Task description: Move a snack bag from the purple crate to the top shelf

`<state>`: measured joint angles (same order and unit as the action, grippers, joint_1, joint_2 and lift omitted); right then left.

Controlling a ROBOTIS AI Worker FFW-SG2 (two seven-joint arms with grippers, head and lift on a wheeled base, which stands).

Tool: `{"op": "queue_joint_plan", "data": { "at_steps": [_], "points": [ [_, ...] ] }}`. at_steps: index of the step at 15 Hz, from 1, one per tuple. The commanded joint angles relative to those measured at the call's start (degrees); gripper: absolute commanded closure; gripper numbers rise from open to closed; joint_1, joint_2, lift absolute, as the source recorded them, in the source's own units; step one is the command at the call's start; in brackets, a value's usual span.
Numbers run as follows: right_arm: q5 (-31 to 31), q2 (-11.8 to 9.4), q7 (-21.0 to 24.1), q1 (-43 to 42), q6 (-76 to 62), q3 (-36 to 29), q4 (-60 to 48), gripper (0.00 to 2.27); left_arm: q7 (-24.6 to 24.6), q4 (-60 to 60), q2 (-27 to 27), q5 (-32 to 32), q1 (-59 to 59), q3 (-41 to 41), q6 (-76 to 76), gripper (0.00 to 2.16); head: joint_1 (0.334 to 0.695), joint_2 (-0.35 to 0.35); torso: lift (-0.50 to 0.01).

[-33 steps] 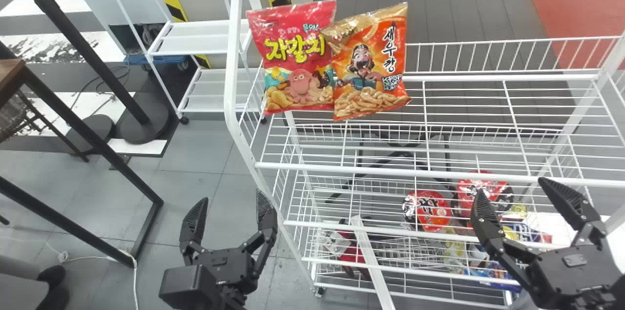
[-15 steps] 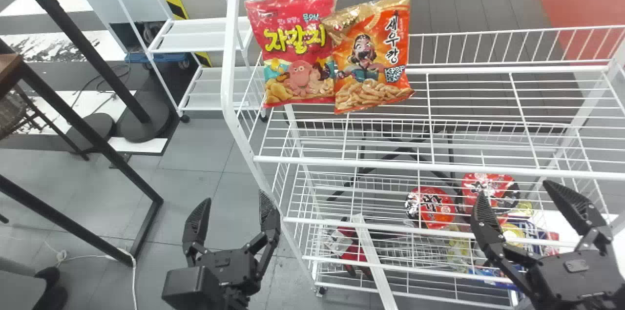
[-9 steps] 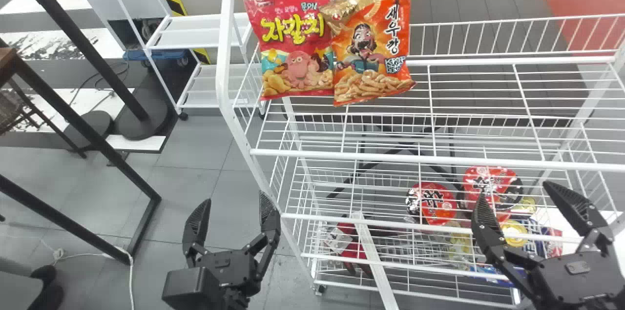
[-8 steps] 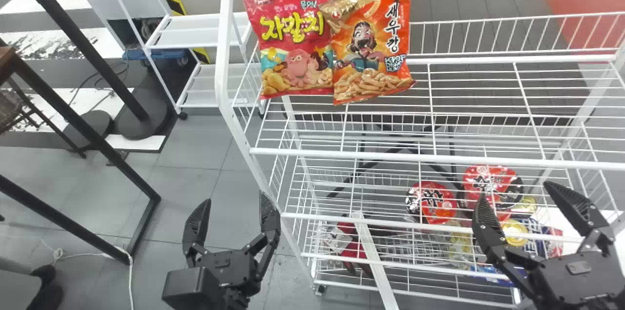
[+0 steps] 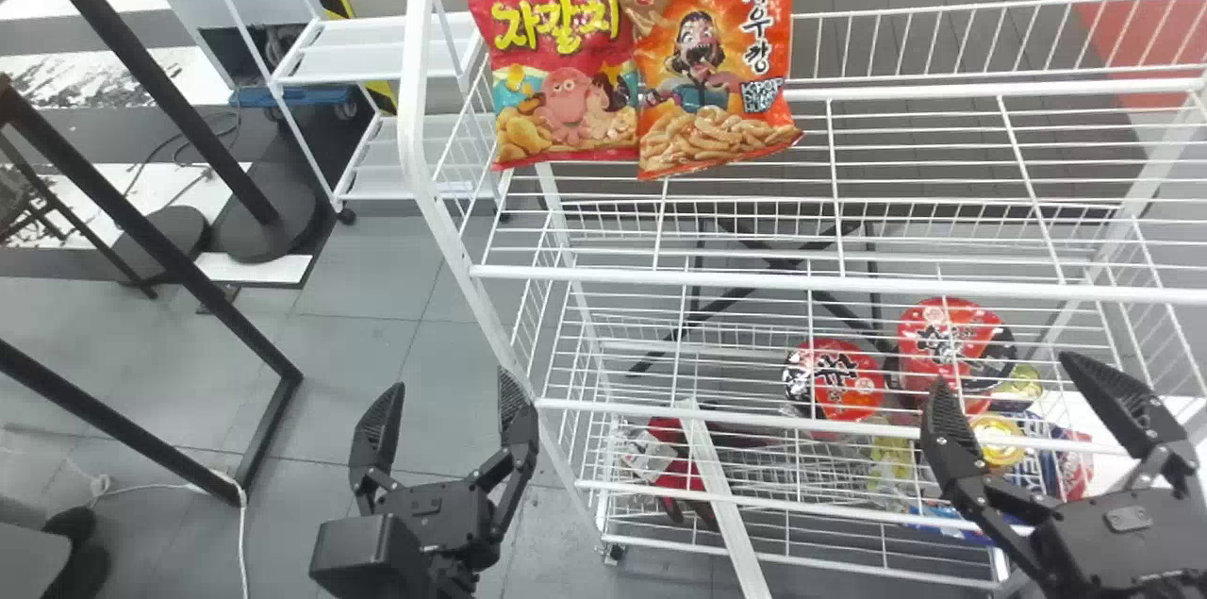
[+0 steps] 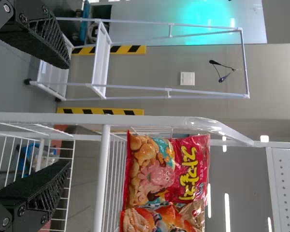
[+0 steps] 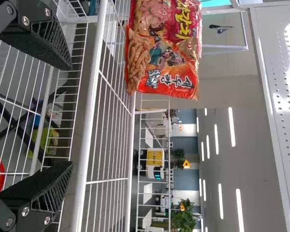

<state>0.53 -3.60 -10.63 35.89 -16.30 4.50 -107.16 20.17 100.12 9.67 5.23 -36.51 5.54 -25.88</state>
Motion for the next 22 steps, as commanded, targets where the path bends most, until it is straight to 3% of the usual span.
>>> {"op": "queue_joint_plan", "data": {
  "at_steps": [1,22],
  "points": [
    [0.0,-0.1,0.0,-0.1,0.1,0.0,0.2,0.12,0.0,-0.3,0.0,0.1,0.1,0.0,0.0,0.12,0.695,0.202,-0.099],
    [0.4,-1.4,0.1,0.0,-0.3,0.0,1.4,0.12,0.8,-1.1,-0.9,0.0,-0.3,0.4,-1.6,0.12,0.695,0.197,-0.183]
  ]
}}
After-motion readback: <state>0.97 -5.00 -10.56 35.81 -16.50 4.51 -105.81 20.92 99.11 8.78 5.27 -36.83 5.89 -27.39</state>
